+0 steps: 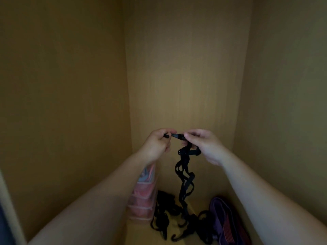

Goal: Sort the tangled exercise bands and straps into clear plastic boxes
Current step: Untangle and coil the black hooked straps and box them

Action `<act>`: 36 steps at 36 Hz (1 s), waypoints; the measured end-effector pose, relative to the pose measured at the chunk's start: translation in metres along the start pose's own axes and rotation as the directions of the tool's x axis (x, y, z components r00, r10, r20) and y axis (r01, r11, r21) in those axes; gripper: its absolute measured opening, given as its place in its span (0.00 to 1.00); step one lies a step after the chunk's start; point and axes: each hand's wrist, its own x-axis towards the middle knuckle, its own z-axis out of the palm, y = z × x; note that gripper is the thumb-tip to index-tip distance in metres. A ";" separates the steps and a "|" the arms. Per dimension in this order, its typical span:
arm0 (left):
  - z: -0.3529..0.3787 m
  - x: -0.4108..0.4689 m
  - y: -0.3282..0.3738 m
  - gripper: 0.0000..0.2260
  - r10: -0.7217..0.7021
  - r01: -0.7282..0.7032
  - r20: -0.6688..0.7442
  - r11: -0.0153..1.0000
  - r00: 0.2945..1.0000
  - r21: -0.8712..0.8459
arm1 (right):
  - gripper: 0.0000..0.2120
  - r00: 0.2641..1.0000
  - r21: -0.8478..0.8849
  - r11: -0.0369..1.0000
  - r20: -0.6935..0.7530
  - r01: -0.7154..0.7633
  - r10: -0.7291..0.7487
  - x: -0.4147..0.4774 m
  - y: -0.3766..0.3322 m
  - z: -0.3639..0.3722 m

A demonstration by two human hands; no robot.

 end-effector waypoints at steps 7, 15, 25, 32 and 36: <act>-0.012 -0.004 0.015 0.13 -0.116 0.129 0.139 0.988 0.984 -0.085 | 0.07 0.993 -0.048 0.991 0.000 0.121 -0.121 0.003 0.004 -0.010; -0.022 -0.011 0.023 0.03 -0.255 0.335 0.269 0.889 0.929 -0.314 | 0.10 0.986 0.066 0.984 -0.016 0.168 -0.168 0.007 0.002 -0.011; -0.022 -0.014 0.025 0.05 -0.203 0.306 0.273 0.856 0.940 -0.417 | 0.17 0.999 0.394 0.918 -0.041 0.037 -0.023 0.011 0.008 0.004; -0.023 -0.015 0.027 0.08 -0.185 0.312 0.362 0.890 0.914 -0.333 | 0.15 0.994 0.273 0.961 -0.108 0.043 -0.014 0.013 0.010 0.008; -0.016 -0.011 0.019 0.05 -0.149 0.247 0.249 0.869 0.957 -0.429 | 0.21 0.997 0.332 0.942 -0.044 -0.038 0.056 0.013 0.009 0.012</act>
